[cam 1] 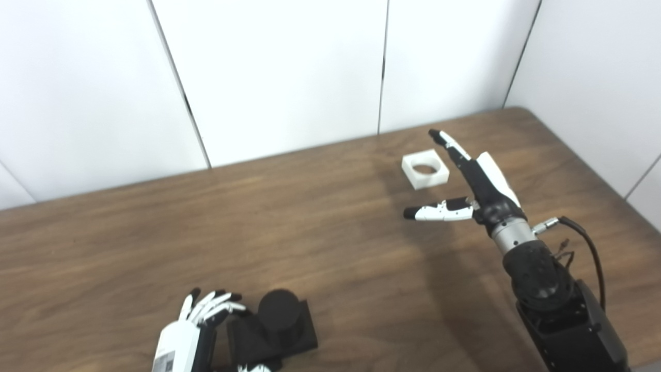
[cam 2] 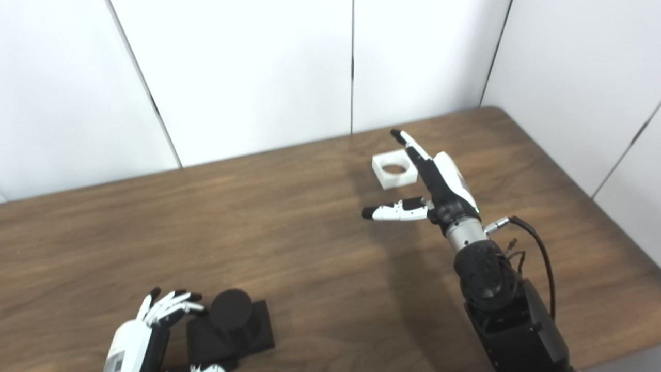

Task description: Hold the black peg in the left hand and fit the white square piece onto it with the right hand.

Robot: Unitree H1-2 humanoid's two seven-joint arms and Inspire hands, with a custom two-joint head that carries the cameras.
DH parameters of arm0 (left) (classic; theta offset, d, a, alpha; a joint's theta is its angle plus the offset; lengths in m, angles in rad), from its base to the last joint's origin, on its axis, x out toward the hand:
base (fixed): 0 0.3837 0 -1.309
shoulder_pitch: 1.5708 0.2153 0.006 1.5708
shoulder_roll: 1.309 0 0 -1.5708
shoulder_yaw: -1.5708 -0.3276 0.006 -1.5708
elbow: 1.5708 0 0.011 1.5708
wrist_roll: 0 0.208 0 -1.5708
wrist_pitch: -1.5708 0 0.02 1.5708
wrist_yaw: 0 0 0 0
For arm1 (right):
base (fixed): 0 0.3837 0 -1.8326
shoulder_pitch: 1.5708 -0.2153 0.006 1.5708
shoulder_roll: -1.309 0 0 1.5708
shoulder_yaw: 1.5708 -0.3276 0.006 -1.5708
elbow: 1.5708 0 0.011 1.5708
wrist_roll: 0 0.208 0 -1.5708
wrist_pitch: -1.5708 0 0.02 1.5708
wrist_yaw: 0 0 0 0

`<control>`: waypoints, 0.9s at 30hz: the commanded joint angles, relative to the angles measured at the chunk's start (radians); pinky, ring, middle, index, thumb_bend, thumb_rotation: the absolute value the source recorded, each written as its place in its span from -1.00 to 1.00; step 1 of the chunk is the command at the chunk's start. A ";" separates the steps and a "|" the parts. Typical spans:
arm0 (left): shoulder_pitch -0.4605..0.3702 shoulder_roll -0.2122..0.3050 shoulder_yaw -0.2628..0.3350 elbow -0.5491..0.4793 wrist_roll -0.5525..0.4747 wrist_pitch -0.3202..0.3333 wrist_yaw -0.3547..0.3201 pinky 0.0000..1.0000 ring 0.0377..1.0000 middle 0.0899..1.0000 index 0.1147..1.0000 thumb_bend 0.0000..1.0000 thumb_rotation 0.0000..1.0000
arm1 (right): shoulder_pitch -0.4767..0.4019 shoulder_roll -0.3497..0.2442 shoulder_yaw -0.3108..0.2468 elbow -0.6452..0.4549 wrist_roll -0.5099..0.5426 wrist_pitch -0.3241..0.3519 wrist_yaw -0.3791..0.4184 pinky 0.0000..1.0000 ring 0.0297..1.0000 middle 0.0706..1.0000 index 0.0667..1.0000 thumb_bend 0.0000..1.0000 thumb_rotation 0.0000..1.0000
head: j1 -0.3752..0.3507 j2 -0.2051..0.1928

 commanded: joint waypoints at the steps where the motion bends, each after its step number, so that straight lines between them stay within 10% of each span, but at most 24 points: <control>1: -0.003 0.041 0.022 0.089 0.010 0.009 0.011 1.00 0.73 0.52 -0.16 0.04 -0.91 | -0.068 -0.052 -0.004 0.002 -0.068 0.014 0.056 0.91 1.00 0.98 0.83 0.86 -0.60 | 0.000 0.000; 10: -0.003 0.033 0.018 0.094 0.016 0.010 0.017 1.00 0.73 0.51 -0.16 0.04 -0.91 | -0.236 -0.137 0.028 0.146 -0.286 0.014 0.210 0.87 1.00 0.97 0.73 0.87 -0.70 | 0.007 -0.002; 27: 0.008 0.027 0.014 0.073 0.021 0.010 0.018 1.00 0.73 0.50 -0.17 0.04 -0.91 | -0.461 -0.273 0.164 0.489 -0.321 -0.015 0.277 0.95 1.00 1.00 0.57 0.85 -0.74 | 0.018 0.021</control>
